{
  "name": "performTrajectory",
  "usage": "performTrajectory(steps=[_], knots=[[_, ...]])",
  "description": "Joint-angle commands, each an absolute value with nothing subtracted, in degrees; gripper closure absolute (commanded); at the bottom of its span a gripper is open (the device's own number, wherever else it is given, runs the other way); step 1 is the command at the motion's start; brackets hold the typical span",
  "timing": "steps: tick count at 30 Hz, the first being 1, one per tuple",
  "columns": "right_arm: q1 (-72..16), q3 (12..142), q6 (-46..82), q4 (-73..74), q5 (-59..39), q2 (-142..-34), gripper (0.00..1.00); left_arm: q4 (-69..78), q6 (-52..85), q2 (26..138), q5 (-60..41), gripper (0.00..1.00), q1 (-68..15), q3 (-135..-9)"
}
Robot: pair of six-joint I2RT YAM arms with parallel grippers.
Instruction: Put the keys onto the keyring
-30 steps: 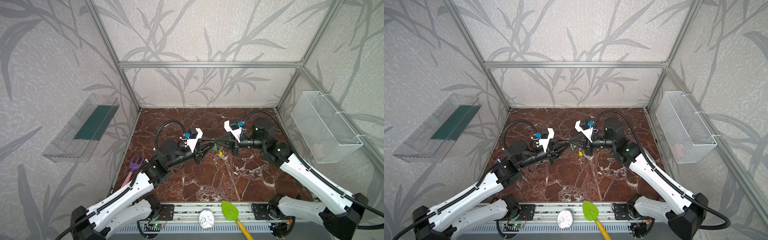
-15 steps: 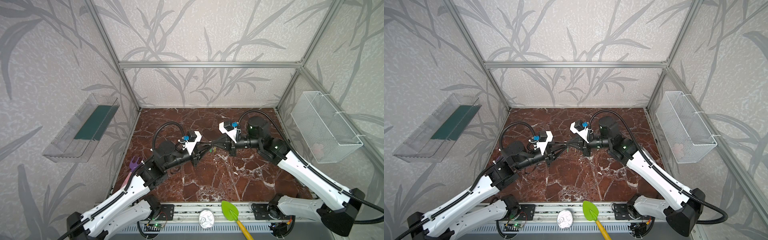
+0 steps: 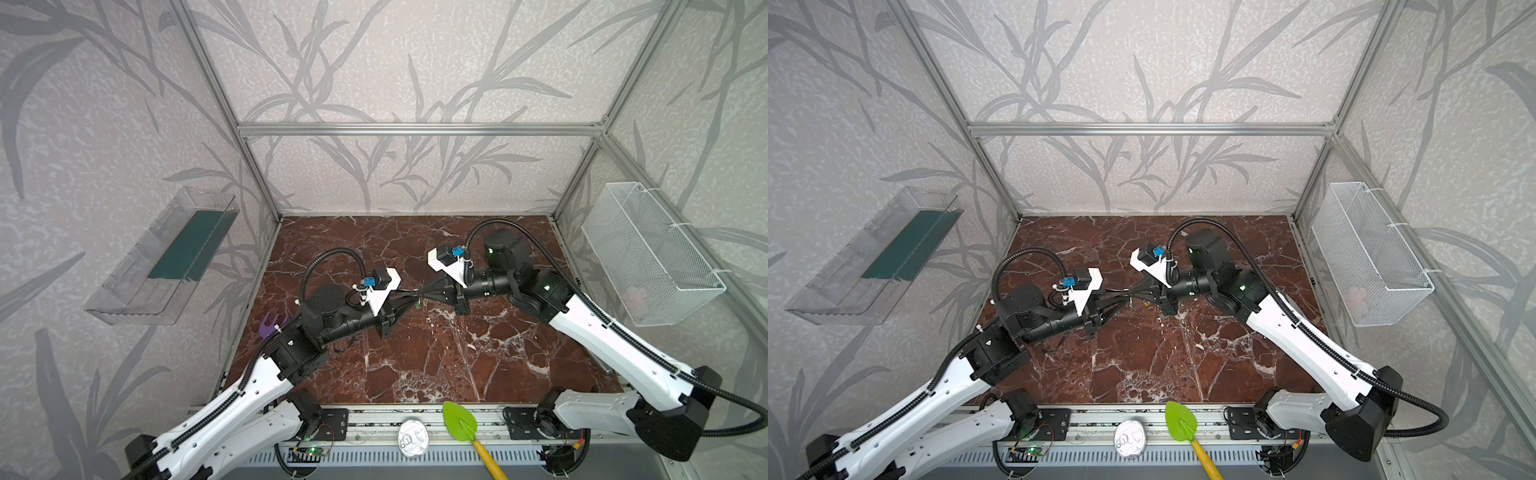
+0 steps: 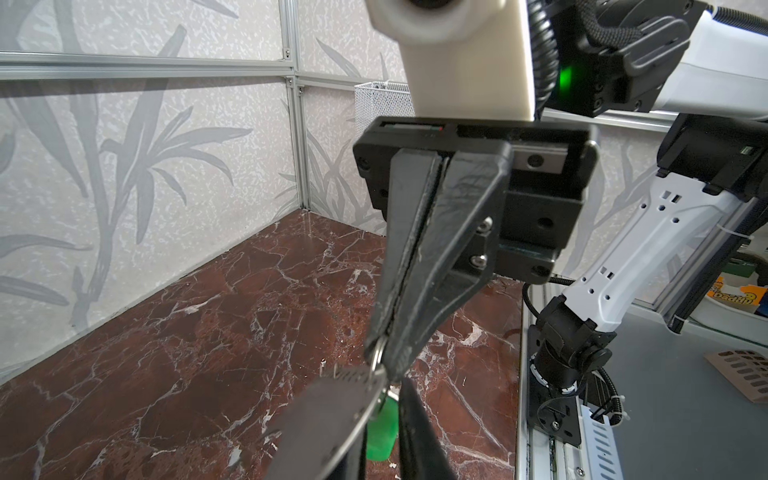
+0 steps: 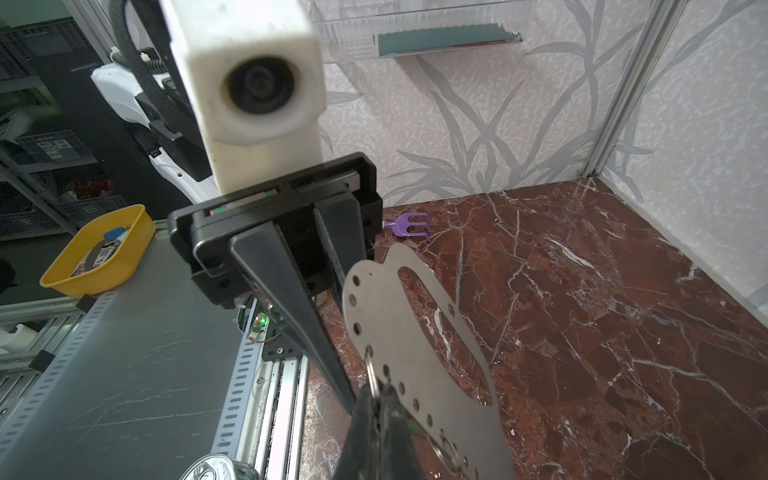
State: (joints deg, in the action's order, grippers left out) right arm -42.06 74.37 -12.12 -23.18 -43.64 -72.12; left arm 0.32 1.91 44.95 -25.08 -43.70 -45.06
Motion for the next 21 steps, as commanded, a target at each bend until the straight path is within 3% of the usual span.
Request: performTrajectory(steps=[1,16,21], knots=[[-42.71,75.5,-13.45,-27.62,-42.9,-73.69,1.0,5.23,1.19,42.1,-26.22,0.82,-43.7,-46.6],[-44.11,79.25,-17.41,-34.22,-44.25,-76.92,1.0,0.73,-0.19,44.11,-29.22,0.87,-43.68,-49.82],[-44.12,79.67,-17.52,-34.45,-44.19,-77.43,1.0,-1.02,-1.21,44.42,-29.75,0.96,-43.68,-50.76]])
